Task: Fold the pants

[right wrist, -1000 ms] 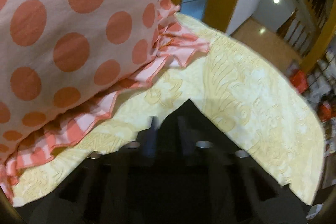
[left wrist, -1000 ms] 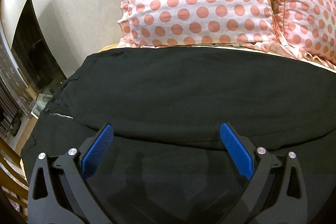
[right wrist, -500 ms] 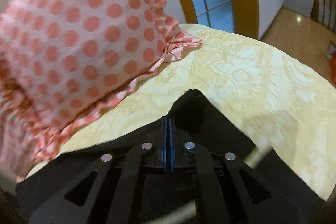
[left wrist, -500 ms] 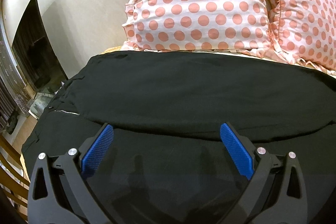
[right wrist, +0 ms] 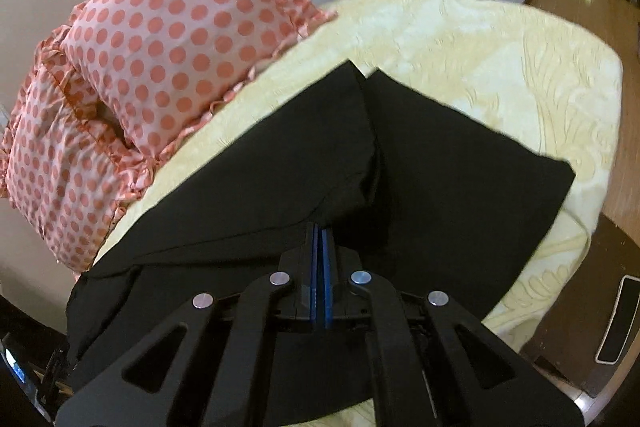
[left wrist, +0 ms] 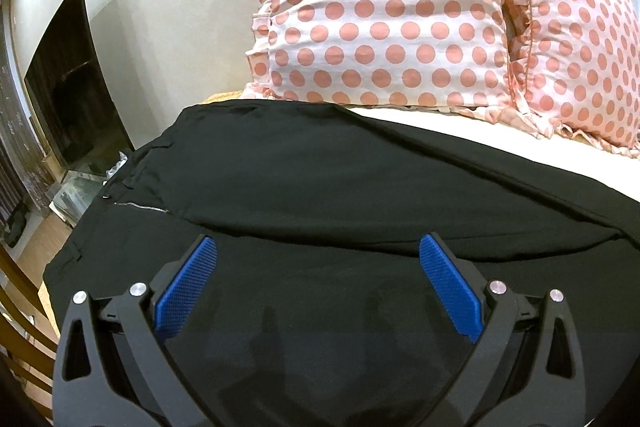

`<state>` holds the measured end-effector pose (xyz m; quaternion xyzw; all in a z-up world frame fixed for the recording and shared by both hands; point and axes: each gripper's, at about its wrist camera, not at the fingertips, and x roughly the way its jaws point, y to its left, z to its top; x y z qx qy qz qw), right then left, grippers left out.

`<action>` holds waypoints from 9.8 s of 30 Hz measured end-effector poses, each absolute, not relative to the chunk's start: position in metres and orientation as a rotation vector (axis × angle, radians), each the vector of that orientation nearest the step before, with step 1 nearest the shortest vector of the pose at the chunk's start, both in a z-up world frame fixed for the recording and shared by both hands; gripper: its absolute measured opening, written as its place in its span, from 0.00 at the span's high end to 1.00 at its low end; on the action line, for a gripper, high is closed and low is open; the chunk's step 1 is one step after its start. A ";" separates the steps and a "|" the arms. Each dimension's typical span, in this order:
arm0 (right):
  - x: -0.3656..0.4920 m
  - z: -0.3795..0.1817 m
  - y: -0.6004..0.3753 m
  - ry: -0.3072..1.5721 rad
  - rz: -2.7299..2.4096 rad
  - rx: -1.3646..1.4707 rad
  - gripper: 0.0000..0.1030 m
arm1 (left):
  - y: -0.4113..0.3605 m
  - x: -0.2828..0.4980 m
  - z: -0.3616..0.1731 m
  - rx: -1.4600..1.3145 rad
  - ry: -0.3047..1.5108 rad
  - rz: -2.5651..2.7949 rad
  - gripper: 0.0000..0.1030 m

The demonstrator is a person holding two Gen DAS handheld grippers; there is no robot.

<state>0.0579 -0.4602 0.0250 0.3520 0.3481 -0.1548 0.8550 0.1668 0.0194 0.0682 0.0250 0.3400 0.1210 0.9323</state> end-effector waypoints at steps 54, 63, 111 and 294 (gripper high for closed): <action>0.042 0.022 -0.506 0.537 -0.334 0.913 0.97 | 0.258 0.468 0.036 -0.357 1.106 0.482 0.57; 0.044 0.050 -0.517 0.480 -0.316 0.845 0.97 | 0.265 0.345 0.105 -0.434 0.894 0.300 0.95; -0.020 0.008 -0.537 0.644 -0.386 0.889 0.97 | 0.302 0.022 0.029 -0.484 0.786 0.342 0.94; 0.083 0.036 -0.070 0.658 0.705 -0.002 0.37 | 0.371 0.024 0.033 -0.823 0.604 0.343 0.85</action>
